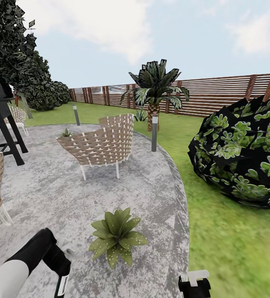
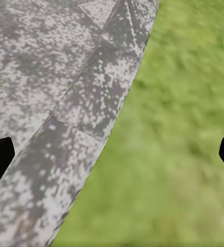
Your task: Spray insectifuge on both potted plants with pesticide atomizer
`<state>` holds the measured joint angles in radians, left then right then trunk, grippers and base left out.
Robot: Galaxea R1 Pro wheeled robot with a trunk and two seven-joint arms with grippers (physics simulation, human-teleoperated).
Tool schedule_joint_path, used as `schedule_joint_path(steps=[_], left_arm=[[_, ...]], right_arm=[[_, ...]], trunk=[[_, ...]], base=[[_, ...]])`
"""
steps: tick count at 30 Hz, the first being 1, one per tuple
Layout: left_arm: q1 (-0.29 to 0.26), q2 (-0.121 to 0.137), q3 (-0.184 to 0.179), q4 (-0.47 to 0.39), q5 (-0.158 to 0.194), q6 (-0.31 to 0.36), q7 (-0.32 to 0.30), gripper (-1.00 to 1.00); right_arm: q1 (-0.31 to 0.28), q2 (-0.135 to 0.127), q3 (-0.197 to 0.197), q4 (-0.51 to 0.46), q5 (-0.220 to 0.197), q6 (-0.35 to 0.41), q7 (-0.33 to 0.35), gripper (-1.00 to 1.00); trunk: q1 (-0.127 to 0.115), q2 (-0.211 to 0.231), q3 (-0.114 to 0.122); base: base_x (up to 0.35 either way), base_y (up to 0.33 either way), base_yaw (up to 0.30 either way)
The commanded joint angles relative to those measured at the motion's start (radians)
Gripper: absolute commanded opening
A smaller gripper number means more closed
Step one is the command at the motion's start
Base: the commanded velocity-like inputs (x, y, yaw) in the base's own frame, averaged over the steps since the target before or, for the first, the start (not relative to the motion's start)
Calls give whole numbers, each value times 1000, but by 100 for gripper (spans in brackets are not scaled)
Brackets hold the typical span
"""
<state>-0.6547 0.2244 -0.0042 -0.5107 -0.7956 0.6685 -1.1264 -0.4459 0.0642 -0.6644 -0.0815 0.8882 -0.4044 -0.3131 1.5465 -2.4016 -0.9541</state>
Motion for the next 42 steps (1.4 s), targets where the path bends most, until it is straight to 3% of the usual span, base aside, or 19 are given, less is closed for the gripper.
schedule_joint_path(steps=[1,4,7,18,28,42], left_arm=[[0,-4,-1,-2,-4,8,-6,-100],[-4,-38,-25,-3,-4,9,-7,-100],[-5,-43,-29,-3,-3,9,-7,-100],[1,-3,-32,1,-7,8,-8,-100],[1,-11,-31,0,-7,9,-7,-100],[1,-14,-31,-2,-7,11,1,-100]], right_arm=[[-1,0,-8,0,11,-2,-4,100],[-1,0,-8,0,11,-2,-4,100],[-1,0,-9,0,11,-2,-4,100],[-1,2,-8,0,9,-2,-4,100],[-1,2,-9,0,9,-2,-5,100],[-1,2,-8,2,9,-2,-4,100]], trunk=[[0,0,-1],[0,0,-1],[0,0,-1],[0,0,-1],[0,0,-1],[0,0,-1]], base=[[0,0,0],[0,0,0],[0,0,0],[0,0,0],[0,19,-105],[29,290,-120]])
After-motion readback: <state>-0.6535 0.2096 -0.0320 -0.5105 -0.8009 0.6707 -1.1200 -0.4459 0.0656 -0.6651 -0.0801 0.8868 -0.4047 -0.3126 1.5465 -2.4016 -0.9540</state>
